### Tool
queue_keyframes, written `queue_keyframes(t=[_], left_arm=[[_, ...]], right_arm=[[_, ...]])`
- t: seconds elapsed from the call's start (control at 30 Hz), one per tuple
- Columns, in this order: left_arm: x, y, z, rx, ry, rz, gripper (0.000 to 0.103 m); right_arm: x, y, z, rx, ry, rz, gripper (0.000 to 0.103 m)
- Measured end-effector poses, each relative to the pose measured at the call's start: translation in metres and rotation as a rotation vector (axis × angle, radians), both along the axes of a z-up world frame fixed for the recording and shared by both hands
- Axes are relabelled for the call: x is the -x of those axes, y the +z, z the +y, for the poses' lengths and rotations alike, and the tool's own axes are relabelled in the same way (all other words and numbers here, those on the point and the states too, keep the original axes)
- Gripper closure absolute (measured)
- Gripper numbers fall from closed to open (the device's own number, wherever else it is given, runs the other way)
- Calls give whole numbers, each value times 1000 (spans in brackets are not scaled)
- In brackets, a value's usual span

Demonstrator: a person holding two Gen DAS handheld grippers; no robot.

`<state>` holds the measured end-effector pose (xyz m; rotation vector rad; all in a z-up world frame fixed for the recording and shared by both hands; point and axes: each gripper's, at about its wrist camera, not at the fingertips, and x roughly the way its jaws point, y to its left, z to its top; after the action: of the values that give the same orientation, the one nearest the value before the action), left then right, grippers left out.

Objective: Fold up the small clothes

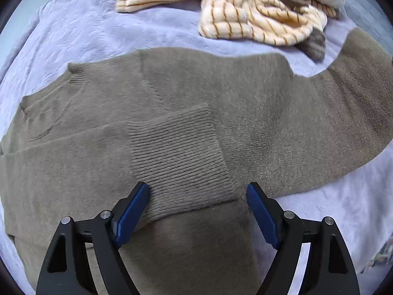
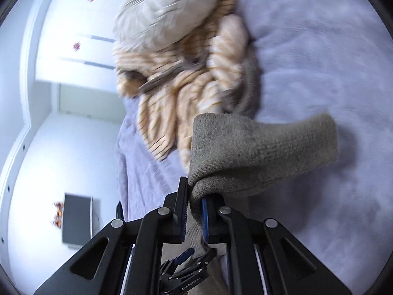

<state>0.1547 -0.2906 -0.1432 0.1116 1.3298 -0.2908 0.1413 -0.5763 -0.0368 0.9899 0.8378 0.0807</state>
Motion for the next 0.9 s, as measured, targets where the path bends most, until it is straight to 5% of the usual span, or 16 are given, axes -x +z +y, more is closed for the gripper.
queue_keyframes(t=[0.33, 0.5, 0.63, 0.73, 0.87, 0.9], left_arm=[[14, 46, 140, 29, 138, -89, 21], [19, 43, 234, -33, 262, -95, 21], [24, 29, 289, -66, 338, -68, 21], [30, 16, 313, -84, 346, -54, 21], [38, 3, 319, -58, 326, -28, 21], [38, -3, 319, -51, 323, -19, 21]], right_arm=[[-44, 37, 195, 342, 407, -58, 92], [-46, -18, 316, 514, 643, 28, 93], [-36, -91, 393, 668, 820, 151, 93], [-25, -127, 415, 768, 843, 238, 84], [-15, -120, 417, 728, 814, 236, 47], [-13, -115, 415, 720, 805, 231, 47]])
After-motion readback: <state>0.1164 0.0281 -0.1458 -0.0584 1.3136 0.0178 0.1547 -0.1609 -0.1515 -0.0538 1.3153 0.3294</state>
